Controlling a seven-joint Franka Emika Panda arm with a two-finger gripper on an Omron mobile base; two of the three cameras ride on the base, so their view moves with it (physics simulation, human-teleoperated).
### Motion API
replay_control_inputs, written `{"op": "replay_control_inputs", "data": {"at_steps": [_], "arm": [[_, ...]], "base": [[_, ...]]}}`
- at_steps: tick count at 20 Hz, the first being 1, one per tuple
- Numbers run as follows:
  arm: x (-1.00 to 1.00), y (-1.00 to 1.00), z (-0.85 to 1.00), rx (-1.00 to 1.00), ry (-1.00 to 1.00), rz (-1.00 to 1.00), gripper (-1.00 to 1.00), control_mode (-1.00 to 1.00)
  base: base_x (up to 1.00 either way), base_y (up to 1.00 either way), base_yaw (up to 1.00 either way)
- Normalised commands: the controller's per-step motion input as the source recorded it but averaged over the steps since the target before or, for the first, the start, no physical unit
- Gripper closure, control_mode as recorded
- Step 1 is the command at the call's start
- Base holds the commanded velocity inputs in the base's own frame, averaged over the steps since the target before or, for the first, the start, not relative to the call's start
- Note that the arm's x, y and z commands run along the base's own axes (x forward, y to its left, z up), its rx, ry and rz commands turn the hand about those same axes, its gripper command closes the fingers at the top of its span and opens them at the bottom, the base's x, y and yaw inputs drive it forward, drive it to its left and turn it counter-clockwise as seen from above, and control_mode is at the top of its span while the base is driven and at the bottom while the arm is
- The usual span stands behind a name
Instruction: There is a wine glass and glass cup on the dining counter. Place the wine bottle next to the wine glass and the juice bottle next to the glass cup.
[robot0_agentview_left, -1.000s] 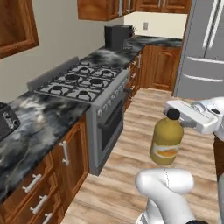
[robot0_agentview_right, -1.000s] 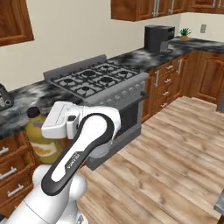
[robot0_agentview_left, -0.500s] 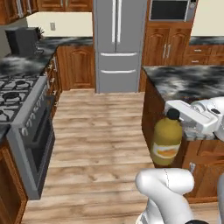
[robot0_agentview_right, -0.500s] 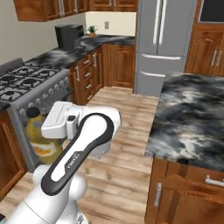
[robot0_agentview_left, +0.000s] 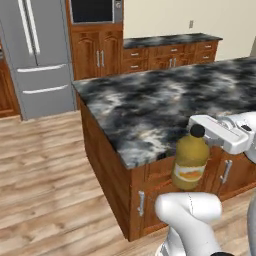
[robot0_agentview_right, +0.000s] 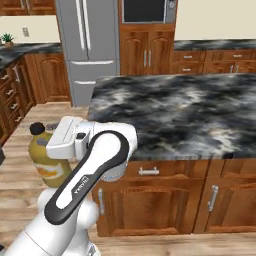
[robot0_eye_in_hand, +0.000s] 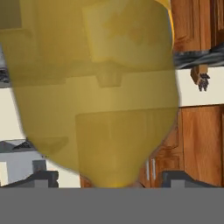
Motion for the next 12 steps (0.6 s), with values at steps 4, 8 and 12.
{"op": "replay_control_inputs", "data": {"at_steps": [4,8,12], "arm": [[0.00,0.00,0.00,0.00,0.00,0.00,1.00,1.00],[0.00,0.00,0.00,0.00,0.00,0.00,1.00,1.00],[0.00,0.00,0.00,0.00,0.00,0.00,1.00,1.00]], "base": [[0.00,-0.99,-0.49],[0.05,-1.00,-0.44],[0.23,-1.00,-0.39]]}}
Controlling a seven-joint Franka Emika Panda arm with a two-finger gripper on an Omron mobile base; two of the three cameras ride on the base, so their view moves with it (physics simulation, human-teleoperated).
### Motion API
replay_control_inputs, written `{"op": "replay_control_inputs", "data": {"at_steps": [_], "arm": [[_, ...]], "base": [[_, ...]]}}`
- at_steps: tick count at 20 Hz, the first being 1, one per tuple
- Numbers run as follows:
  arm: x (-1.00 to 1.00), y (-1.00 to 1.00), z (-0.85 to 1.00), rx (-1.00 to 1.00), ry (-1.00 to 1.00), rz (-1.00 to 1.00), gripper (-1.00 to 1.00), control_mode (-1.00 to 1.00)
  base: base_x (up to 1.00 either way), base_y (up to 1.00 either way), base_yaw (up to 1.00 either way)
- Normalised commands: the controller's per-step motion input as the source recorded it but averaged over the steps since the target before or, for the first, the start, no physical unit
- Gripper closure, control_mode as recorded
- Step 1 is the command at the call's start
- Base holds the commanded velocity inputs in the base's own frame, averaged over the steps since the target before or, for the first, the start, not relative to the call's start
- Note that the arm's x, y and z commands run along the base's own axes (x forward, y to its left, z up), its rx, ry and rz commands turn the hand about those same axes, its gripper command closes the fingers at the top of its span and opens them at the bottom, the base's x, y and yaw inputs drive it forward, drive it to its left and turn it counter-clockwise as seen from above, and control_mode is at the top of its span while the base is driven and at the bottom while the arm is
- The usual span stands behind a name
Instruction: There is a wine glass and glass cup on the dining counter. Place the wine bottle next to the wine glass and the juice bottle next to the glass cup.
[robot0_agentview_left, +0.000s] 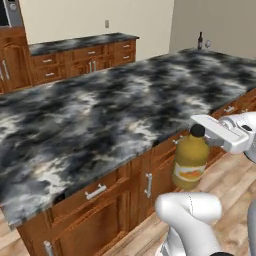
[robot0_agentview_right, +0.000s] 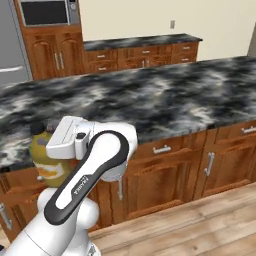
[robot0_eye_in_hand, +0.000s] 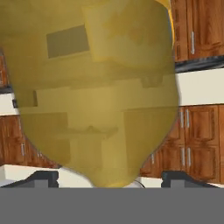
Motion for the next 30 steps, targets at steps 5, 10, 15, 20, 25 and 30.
{"op": "replay_control_inputs", "data": {"at_steps": [5,10,15,20,25,30], "arm": [[0.00,0.00,0.00,0.00,0.00,0.00,1.00,1.00],[0.00,0.00,0.00,0.00,0.00,0.00,1.00,1.00],[0.00,0.00,0.00,0.00,0.00,0.00,1.00,1.00],[0.00,0.00,0.00,0.00,0.00,0.00,1.00,1.00],[0.00,0.00,0.00,0.00,0.00,0.00,1.00,1.00],[0.00,0.00,0.00,0.00,0.00,0.00,1.00,1.00]], "base": [[0.36,-1.00,-0.37],[0.39,-1.00,-0.35],[0.46,-0.97,-0.29],[0.57,-0.94,-0.23],[0.70,-0.91,-0.16],[0.68,-0.94,-0.08]]}}
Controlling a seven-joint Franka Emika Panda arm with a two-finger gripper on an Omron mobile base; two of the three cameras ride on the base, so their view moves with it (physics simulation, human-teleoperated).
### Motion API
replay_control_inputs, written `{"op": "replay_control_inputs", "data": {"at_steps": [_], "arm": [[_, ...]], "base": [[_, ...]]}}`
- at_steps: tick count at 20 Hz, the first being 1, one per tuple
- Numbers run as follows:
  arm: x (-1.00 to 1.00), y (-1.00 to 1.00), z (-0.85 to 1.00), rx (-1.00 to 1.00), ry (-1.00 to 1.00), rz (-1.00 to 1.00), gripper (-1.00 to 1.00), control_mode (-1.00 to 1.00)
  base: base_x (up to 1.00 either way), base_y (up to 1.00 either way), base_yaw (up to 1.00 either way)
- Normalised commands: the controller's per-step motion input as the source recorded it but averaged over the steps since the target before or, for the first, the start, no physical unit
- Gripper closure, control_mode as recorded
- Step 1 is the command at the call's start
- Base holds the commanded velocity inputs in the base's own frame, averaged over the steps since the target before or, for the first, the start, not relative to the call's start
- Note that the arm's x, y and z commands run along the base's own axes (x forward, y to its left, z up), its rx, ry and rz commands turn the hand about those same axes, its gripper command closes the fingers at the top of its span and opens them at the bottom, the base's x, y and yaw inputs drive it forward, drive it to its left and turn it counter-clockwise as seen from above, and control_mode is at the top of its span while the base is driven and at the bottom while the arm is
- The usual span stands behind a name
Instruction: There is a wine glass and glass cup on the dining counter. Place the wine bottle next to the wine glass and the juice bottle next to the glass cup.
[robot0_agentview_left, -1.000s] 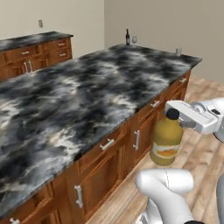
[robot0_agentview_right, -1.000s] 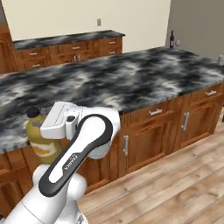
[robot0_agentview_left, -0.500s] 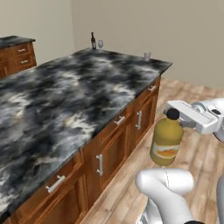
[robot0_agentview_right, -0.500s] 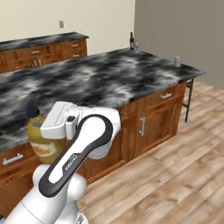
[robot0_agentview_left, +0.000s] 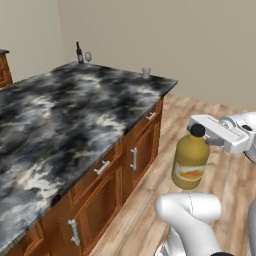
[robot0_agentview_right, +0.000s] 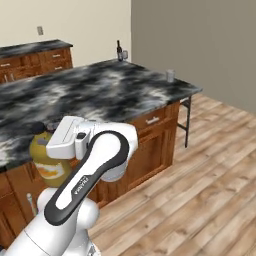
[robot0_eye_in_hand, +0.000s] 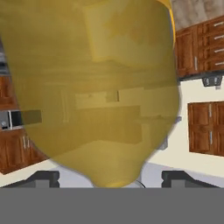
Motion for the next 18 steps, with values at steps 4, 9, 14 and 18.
{"op": "replay_control_inputs", "data": {"at_steps": [4,9,14,18], "arm": [[0.00,0.00,0.00,0.00,0.00,0.00,1.00,1.00],[0.00,0.00,0.00,0.00,0.00,0.00,1.00,1.00],[0.00,0.00,0.00,0.00,0.00,0.00,1.00,1.00],[0.00,0.00,0.00,0.00,0.00,0.00,1.00,1.00]], "base": [[0.72,-0.93,0.00],[0.73,-0.96,0.00],[0.76,-0.98,0.05],[0.78,-0.93,0.16]]}}
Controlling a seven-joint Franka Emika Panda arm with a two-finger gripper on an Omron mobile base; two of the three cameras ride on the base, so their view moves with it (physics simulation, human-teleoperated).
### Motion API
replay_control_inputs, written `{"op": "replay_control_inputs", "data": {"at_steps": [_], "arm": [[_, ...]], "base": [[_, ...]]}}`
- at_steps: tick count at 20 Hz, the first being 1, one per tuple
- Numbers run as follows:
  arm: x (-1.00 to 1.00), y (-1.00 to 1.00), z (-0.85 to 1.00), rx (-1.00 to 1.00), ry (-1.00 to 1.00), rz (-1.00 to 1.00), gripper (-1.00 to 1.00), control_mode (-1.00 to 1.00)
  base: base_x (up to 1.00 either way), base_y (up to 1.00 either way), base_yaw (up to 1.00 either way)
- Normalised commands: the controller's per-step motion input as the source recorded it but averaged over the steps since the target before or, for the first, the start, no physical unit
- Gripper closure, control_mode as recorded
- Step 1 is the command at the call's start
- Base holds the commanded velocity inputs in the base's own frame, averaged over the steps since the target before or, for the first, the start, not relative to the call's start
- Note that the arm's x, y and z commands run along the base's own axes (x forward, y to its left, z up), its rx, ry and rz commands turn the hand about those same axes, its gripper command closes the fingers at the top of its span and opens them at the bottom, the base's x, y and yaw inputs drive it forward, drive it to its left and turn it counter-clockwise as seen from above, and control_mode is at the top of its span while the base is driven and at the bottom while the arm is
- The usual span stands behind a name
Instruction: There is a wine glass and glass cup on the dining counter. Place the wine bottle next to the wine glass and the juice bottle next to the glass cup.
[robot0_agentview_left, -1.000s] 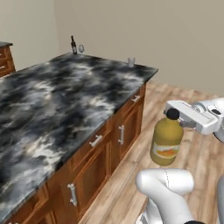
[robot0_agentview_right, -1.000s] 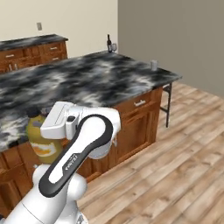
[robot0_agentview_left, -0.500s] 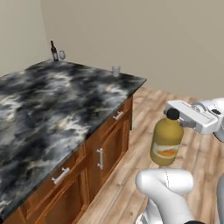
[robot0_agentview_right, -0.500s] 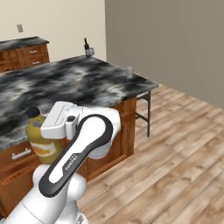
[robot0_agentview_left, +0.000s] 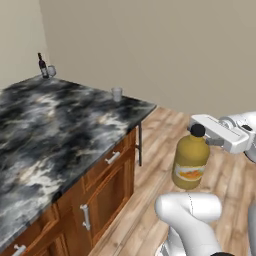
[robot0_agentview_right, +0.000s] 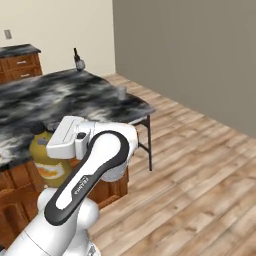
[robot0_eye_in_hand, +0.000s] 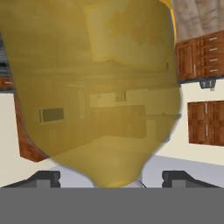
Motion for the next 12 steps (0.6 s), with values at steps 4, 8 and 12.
{"op": "replay_control_inputs", "data": {"at_steps": [4,8,12], "arm": [[0.00,0.00,0.00,0.00,0.00,0.00,1.00,1.00],[0.00,0.00,0.00,0.00,0.00,0.00,1.00,1.00],[0.00,0.00,0.00,0.00,0.00,0.00,1.00,1.00]], "base": [[0.71,-0.84,0.23],[0.68,-0.72,0.29],[0.59,-0.51,0.35]]}}
